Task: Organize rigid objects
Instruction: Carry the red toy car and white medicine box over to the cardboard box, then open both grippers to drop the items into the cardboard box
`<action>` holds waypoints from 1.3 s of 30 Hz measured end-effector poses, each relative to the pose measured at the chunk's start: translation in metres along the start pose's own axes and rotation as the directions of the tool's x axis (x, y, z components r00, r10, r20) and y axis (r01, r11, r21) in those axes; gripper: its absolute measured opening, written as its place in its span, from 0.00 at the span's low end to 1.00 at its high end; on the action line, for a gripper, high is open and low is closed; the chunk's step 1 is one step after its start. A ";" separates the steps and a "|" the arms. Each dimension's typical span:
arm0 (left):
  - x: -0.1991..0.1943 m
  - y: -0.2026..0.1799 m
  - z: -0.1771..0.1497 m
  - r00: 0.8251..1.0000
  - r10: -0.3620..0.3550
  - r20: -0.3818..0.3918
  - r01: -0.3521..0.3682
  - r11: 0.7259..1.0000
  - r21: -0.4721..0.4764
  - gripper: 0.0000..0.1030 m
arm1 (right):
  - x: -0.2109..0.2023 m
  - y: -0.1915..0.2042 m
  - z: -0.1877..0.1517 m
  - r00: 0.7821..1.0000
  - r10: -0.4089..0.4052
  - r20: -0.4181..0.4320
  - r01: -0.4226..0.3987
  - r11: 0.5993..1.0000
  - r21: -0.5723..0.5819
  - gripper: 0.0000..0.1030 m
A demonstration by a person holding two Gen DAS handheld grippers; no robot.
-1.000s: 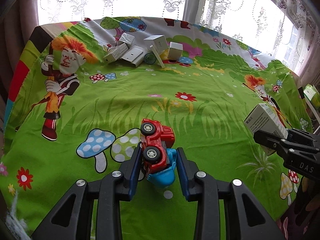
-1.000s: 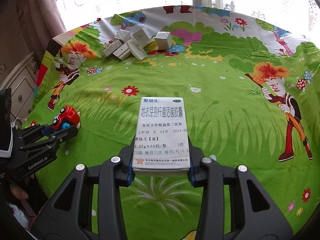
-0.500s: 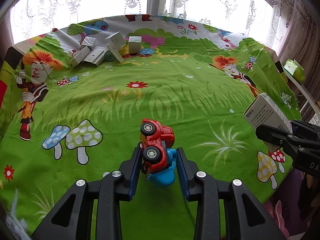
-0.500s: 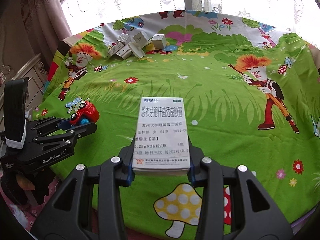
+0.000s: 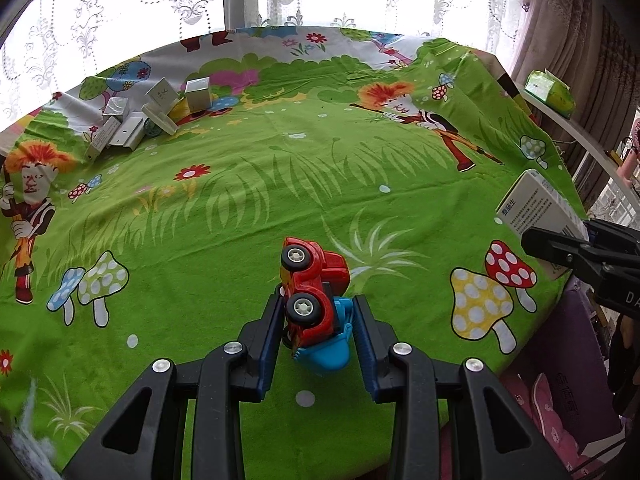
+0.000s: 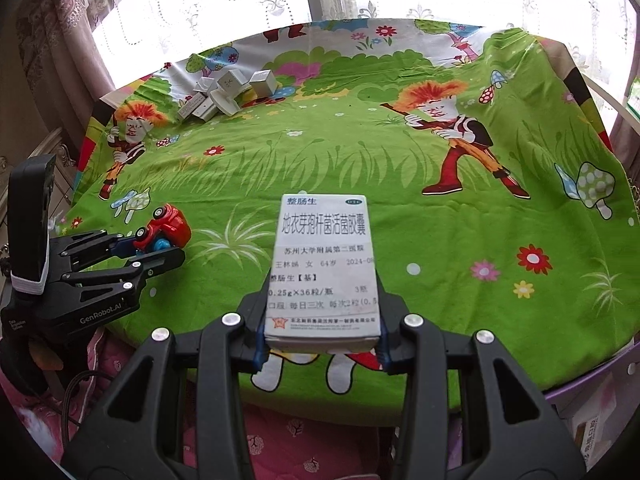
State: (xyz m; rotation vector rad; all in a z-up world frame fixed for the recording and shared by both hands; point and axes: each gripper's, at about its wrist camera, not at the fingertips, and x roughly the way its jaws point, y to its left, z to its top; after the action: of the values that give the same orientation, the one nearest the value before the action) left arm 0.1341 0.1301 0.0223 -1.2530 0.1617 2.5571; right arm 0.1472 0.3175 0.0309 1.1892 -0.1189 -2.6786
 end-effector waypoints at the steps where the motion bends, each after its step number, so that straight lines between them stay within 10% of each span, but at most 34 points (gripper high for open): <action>1: 0.000 -0.003 0.000 1.000 -0.001 -0.002 0.001 1.000 0.010 0.35 | -0.004 -0.005 -0.003 1.000 -0.009 0.003 0.009 1.000 0.008 0.43; 16: -0.010 -0.105 0.013 0.984 -0.172 -0.052 0.179 0.955 0.236 0.35 | -0.069 -0.089 -0.046 0.985 -0.174 0.015 0.170 0.972 0.165 0.43; 39: -0.019 -0.297 -0.018 0.866 -0.406 -0.291 0.499 0.683 0.533 0.35 | -0.131 -0.182 -0.112 0.903 -0.418 -0.104 0.430 0.856 0.287 0.43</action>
State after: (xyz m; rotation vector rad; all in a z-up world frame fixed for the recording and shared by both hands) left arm 0.2492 0.4050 0.0340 -1.0546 0.5633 1.7676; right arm 0.2875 0.5251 0.0216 1.5108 -0.3062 -3.1022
